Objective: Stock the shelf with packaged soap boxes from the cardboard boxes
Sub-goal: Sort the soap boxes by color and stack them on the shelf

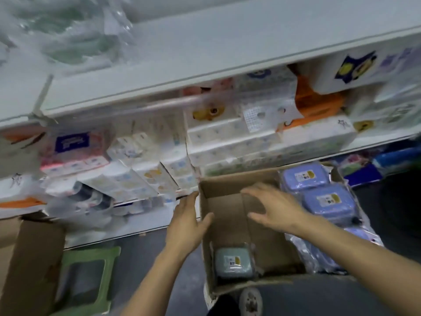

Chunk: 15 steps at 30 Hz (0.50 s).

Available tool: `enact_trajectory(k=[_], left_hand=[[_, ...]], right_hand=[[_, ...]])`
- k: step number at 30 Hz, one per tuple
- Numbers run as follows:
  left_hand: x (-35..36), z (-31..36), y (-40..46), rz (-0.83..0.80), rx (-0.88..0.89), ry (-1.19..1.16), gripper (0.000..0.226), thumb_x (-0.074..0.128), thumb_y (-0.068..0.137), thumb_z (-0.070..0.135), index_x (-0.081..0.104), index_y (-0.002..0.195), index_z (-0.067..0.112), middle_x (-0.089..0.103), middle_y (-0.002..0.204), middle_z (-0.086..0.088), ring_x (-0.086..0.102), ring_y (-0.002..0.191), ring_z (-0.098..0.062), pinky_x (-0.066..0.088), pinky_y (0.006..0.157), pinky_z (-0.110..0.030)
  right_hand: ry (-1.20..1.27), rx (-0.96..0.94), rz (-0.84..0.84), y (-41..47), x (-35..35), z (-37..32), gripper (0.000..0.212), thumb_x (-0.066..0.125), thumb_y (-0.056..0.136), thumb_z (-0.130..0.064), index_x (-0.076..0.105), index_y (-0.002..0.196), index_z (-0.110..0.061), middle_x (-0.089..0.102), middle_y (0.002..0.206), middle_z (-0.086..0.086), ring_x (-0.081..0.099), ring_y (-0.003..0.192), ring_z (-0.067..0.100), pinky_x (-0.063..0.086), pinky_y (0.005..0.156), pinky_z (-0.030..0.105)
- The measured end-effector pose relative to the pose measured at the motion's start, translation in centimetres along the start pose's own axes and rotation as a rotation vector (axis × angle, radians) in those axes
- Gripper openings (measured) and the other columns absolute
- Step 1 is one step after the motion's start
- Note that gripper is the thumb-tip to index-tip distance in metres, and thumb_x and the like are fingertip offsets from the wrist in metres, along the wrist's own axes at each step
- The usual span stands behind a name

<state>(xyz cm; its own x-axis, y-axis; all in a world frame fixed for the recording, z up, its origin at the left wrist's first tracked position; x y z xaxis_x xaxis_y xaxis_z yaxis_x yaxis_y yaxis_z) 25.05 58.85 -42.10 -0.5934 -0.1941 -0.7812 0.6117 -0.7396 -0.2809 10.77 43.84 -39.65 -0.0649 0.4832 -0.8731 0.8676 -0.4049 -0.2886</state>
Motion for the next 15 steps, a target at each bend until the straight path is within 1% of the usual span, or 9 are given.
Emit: enact_trajectory(k=[3, 5, 6, 8, 9, 10, 11, 13, 15], left_hand=[[5.1, -3.8, 0.6, -0.138, -0.156, -0.018, 0.082, 0.061, 0.091, 0.043, 0.017, 0.155, 0.019, 0.029, 0.157, -0.006, 0.034, 0.140, -0.025, 0.035, 0.109, -0.037], [7.7, -6.0, 1.1, -0.198, -0.234, 0.003, 0.084, 0.059, 0.094, 0.039, 0.009, 0.157, 0.016, 0.022, 0.160, -0.008, 0.030, 0.143, -0.028, 0.033, 0.110, -0.036], [8.8, -6.8, 1.4, -0.219, -0.256, -0.001, 0.083, 0.059, 0.094, 0.035, 0.007, 0.157, 0.016, 0.024, 0.160, -0.008, 0.031, 0.143, -0.028, 0.033, 0.110, -0.036], [10.3, -7.5, 1.7, -0.223, -0.247, -0.058, 0.076, 0.059, 0.093, 0.024, 0.014, 0.155, 0.019, 0.039, 0.153, -0.006, 0.043, 0.136, -0.030, 0.042, 0.102, -0.036], [10.8, -7.7, 1.9, -0.197, -0.232, -0.080, 0.071, 0.058, 0.091, 0.018, 0.022, 0.152, 0.022, 0.048, 0.147, -0.004, 0.051, 0.129, -0.031, 0.046, 0.091, -0.034], [11.0, -7.9, 1.9, -0.164, -0.227, -0.087, 0.067, 0.057, 0.090, 0.015, 0.028, 0.149, 0.024, 0.054, 0.141, -0.002, 0.056, 0.122, -0.032, 0.044, 0.080, -0.030], [11.1, -8.0, 1.9, -0.130, -0.223, -0.095, 0.064, 0.058, 0.089, 0.014, 0.032, 0.147, 0.025, 0.058, 0.136, 0.000, 0.059, 0.117, -0.031, 0.041, 0.073, -0.028], [11.3, -8.4, 2.0, -0.076, -0.209, -0.106, 0.064, 0.060, 0.089, 0.017, 0.034, 0.146, 0.029, 0.062, 0.132, 0.001, 0.062, 0.112, -0.029, 0.044, 0.071, -0.029], [11.6, -8.9, 1.9, -0.061, -0.212, -0.124, 0.067, 0.060, 0.089, 0.020, 0.032, 0.147, 0.035, 0.064, 0.129, 0.002, 0.065, 0.107, -0.028, 0.053, 0.078, -0.036]], right_hand=[[0.009, 0.079, -0.262, -0.4, 8.7, 3.0, 0.070, 0.061, 0.086, -0.048, 0.028, 0.147, -0.037, 0.032, 0.153, 0.004, 0.042, 0.134, 0.022, 0.040, 0.105, 0.035], [0.041, 0.103, -0.380, -0.4, 13.7, 4.0, 0.072, 0.062, 0.087, -0.047, 0.026, 0.148, -0.035, 0.030, 0.153, 0.003, 0.038, 0.136, 0.022, 0.037, 0.106, 0.033], [0.060, 0.102, -0.424, -0.3, 15.8, 4.1, 0.073, 0.063, 0.086, -0.045, 0.027, 0.148, -0.033, 0.031, 0.151, 0.002, 0.039, 0.134, 0.022, 0.038, 0.104, 0.033], [0.072, 0.085, -0.490, 0.2, 19.7, 3.8, 0.075, 0.065, 0.085, -0.044, 0.027, 0.148, -0.028, 0.030, 0.148, 0.002, 0.037, 0.133, 0.024, 0.038, 0.104, 0.036], [0.055, 0.072, -0.513, 0.5, 21.5, 3.5, 0.077, 0.066, 0.084, -0.044, 0.027, 0.148, -0.026, 0.029, 0.147, 0.003, 0.035, 0.134, 0.026, 0.037, 0.106, 0.040], [0.031, 0.052, -0.525, 0.9, 23.3, 3.2, 0.080, 0.068, 0.082, -0.045, 0.027, 0.147, -0.025, 0.029, 0.146, 0.004, 0.033, 0.133, 0.027, 0.036, 0.106, 0.043], [0.012, 0.037, -0.535, 1.3, 24.9, 2.8, 0.083, 0.071, 0.079, -0.047, 0.027, 0.147, -0.025, 0.030, 0.144, 0.005, 0.033, 0.132, 0.029, 0.035, 0.105, 0.045], [-0.033, 0.025, -0.558, 1.9, 28.0, 2.4, 0.095, 0.077, 0.072, -0.047, 0.023, 0.147, -0.025, 0.031, 0.143, 0.006, 0.034, 0.130, 0.031, 0.035, 0.103, 0.049], [-0.088, 0.024, -0.561, 2.1, 30.3, 2.6, 0.107, 0.080, 0.067, -0.048, 0.016, 0.149, -0.025, 0.030, 0.145, 0.007, 0.034, 0.130, 0.034, 0.034, 0.103, 0.054]])
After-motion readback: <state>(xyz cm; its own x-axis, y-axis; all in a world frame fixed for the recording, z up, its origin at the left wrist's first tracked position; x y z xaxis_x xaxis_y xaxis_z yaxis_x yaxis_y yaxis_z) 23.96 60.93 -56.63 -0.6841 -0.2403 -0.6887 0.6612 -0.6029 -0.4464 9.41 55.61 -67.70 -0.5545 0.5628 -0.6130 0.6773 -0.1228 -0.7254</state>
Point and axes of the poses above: each hand's wrist, its own y-axis towards the middle knuckle, its own x-axis out of the palm, z = x × y, the point moved 9 cm from there along y, towards the middle knuckle
